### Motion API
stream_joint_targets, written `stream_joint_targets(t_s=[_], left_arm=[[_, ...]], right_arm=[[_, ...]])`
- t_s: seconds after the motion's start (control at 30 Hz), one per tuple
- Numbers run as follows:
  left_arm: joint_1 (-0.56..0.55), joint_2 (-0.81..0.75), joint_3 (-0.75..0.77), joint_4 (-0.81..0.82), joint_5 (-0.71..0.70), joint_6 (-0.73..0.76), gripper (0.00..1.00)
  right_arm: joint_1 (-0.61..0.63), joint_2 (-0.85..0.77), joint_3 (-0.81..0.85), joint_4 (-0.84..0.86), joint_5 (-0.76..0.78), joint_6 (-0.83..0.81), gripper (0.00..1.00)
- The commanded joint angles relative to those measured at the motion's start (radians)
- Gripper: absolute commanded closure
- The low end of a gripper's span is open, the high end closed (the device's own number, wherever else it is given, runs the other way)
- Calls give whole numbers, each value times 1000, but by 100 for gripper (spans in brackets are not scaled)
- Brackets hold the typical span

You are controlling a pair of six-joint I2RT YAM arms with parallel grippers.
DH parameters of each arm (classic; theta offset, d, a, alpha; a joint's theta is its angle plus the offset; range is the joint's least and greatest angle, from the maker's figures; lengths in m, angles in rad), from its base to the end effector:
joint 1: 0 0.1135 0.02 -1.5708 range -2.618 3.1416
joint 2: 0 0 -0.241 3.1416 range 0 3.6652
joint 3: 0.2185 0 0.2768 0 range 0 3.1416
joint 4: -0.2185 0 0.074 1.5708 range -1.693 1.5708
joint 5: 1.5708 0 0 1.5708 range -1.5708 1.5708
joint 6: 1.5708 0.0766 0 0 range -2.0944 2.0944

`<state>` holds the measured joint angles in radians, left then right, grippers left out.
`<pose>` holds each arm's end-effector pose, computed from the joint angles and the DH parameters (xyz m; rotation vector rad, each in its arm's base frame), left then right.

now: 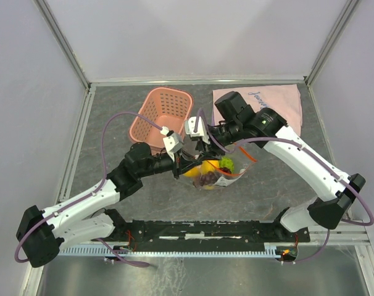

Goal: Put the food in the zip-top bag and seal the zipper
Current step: Zip the zipper food storage bag at the center of the board.

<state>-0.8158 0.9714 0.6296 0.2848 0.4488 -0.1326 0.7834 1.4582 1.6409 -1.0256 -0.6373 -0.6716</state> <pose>0.1824 -0.2424 0.2703 0.9137 1.4772 -1.0772 0.2073 0.2708 0.3599 -1.7690 1.5462 0.8174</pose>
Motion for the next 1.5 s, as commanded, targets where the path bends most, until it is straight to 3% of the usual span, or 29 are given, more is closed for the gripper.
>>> stream_joint_targets(t_s=[0.0,0.2,0.4,0.53,1.03,1.47], left_arm=[[-5,-17,61,39,-10,58,97],[-4,-16,59,40,-15,55,97],[-5,-26,54,47,-45,46,97],[-5,-46,38,60,-92,36,97],[0,-55,37,36,-426,-13,97],[31,-34,60,14,-572,-73,97]], right_arm=[[-5,4,24,15,-78,-18,53],[-12,18,27,8,-82,-14,63],[-30,2,20,-15,-48,-6,83],[-41,-37,-15,-1,17,30,88],[-45,-258,-189,35,326,231,98],[-49,-404,-297,29,521,331,98]])
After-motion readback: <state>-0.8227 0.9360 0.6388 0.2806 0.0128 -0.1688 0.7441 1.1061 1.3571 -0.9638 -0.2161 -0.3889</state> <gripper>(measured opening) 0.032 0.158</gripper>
